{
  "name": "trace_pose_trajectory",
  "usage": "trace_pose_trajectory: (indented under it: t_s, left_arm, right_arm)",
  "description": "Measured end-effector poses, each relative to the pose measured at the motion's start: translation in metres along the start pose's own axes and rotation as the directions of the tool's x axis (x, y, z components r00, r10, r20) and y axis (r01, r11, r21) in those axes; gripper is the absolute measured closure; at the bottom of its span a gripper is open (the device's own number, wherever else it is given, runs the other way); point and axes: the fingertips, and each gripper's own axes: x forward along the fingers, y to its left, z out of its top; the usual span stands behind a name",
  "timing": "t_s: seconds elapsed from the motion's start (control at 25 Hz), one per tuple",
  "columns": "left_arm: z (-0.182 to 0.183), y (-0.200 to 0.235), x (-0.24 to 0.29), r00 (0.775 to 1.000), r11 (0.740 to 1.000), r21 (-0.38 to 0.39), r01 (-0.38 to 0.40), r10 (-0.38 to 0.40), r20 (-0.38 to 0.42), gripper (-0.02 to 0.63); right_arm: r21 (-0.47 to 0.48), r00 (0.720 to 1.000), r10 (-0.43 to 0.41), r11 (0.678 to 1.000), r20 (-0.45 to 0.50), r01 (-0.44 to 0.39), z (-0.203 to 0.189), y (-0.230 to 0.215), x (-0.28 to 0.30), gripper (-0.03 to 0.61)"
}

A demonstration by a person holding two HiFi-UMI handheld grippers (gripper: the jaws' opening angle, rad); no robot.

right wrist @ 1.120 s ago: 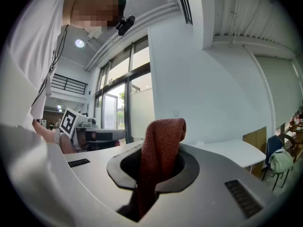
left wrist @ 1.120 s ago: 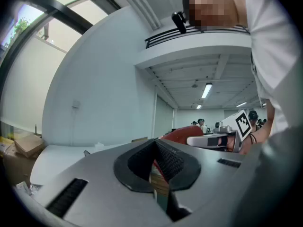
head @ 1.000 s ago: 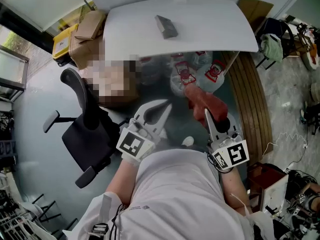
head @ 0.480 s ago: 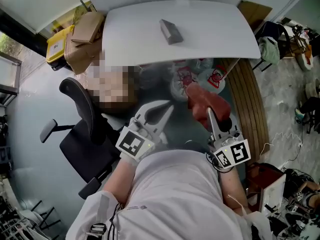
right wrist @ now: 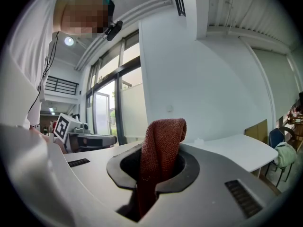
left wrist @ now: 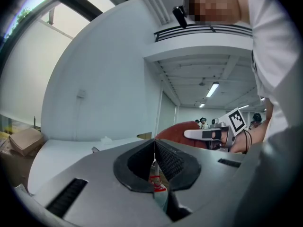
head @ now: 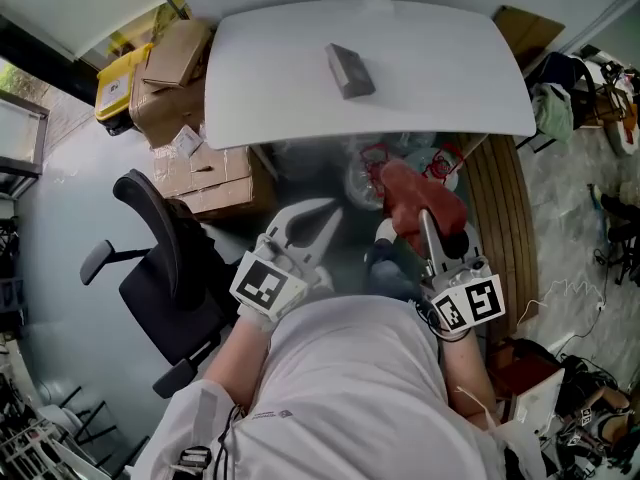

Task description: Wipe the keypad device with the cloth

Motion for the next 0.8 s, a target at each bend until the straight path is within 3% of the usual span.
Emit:
trace_pose_trajectory:
  t_s: [0.16,0.44,0.8]
  left_arm:
    - [0.009,0.015,0.046,0.999,0.999,0.01,-0.051,0.051,0.01,0.601]
    - [0.021,0.035,0.12,0.988,0.988,0.036,-0.15,0.15,-0.018,0.601]
    - [0.025,0.056,0.172,0.965,0.964,0.07,-0.257,0.26,-0.036,0.601]
  right_arm:
    - [-0.017,0.998,0.058,0.998,-0.004,-0.058,0.004,-0.04,0.028,0.525]
    - [0.038,0.989,0.144,0.989,-0.015,-0.144,0.014,-0.116,0.073,0.525]
    - [0.069,0.969,0.243,0.968,-0.032,-0.241,0.018,-0.166,0.1,0.525]
